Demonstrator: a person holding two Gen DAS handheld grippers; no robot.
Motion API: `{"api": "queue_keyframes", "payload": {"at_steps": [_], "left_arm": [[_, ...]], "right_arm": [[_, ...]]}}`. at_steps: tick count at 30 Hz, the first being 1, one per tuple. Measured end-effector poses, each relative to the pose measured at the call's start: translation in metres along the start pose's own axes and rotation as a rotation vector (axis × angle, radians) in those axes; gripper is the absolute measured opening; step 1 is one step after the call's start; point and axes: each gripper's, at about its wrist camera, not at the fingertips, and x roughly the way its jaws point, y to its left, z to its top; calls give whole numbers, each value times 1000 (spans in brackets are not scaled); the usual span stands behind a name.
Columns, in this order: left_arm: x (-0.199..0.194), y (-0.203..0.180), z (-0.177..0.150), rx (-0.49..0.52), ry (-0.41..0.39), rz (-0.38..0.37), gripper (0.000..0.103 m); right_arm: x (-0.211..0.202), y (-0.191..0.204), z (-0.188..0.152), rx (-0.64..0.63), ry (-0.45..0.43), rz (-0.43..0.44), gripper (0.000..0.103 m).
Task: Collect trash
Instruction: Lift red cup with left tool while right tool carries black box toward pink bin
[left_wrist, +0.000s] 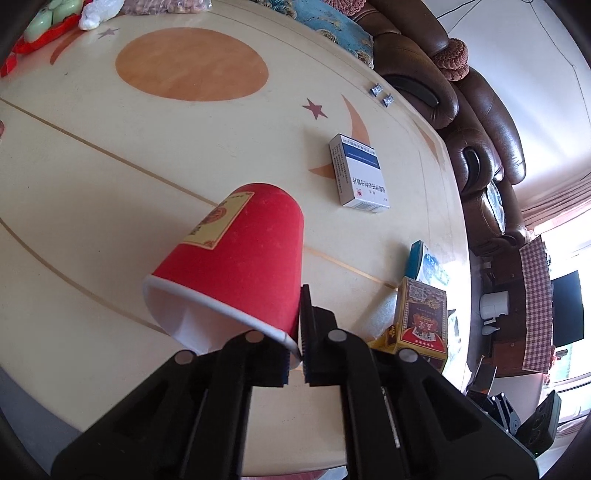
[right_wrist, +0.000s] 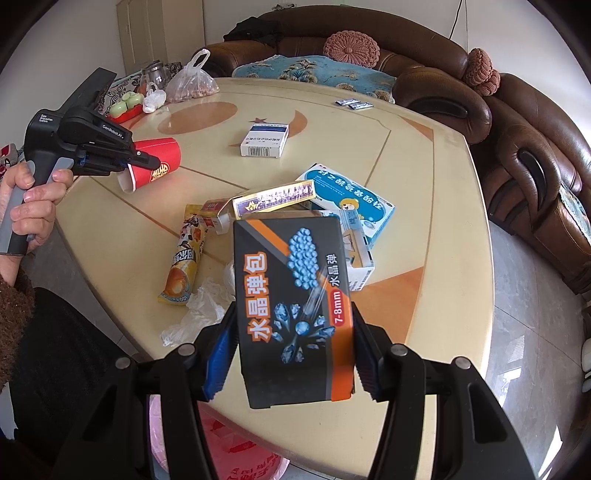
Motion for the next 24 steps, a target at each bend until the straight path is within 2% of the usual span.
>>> {"api": "queue_keyframes", "payload": {"at_steps": [10, 24], "left_arm": [[-46, -24, -33, 143, -55, 52, 6], [-97, -66, -107, 353, -99, 60, 6]], "right_arm": [[-37, 14, -2, -21, -48, -23, 55], [-93, 37, -16, -41, -118, -53, 55]]}}
